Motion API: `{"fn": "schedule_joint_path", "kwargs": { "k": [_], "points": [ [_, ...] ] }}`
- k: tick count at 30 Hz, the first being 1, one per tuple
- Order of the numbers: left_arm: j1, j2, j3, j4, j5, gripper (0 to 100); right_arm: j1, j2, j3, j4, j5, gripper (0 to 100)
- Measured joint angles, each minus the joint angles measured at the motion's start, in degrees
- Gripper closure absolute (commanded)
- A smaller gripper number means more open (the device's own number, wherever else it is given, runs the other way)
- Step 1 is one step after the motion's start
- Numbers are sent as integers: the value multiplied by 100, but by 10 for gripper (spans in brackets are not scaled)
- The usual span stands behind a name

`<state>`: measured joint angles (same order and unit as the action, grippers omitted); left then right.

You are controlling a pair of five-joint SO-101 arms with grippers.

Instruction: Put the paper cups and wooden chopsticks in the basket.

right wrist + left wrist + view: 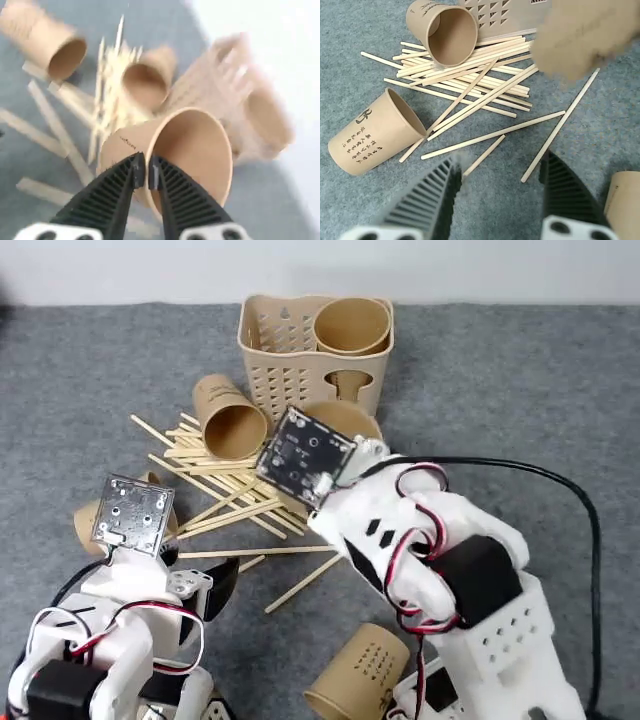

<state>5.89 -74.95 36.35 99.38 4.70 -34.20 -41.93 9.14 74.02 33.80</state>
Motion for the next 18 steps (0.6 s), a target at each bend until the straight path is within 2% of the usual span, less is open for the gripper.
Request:
{"fn": "schedule_joint_path", "kwargs": {
  "k": [7, 13, 18],
  "points": [
    [0, 0, 0, 0, 0, 754, 756, 149, 0, -818, 862, 991],
    [0, 0, 0, 0, 0, 754, 809, 255, 0, -1380, 1530, 991],
    [0, 0, 0, 0, 9, 754, 809, 642, -536, -1670, 1987, 991]
  ]
}}
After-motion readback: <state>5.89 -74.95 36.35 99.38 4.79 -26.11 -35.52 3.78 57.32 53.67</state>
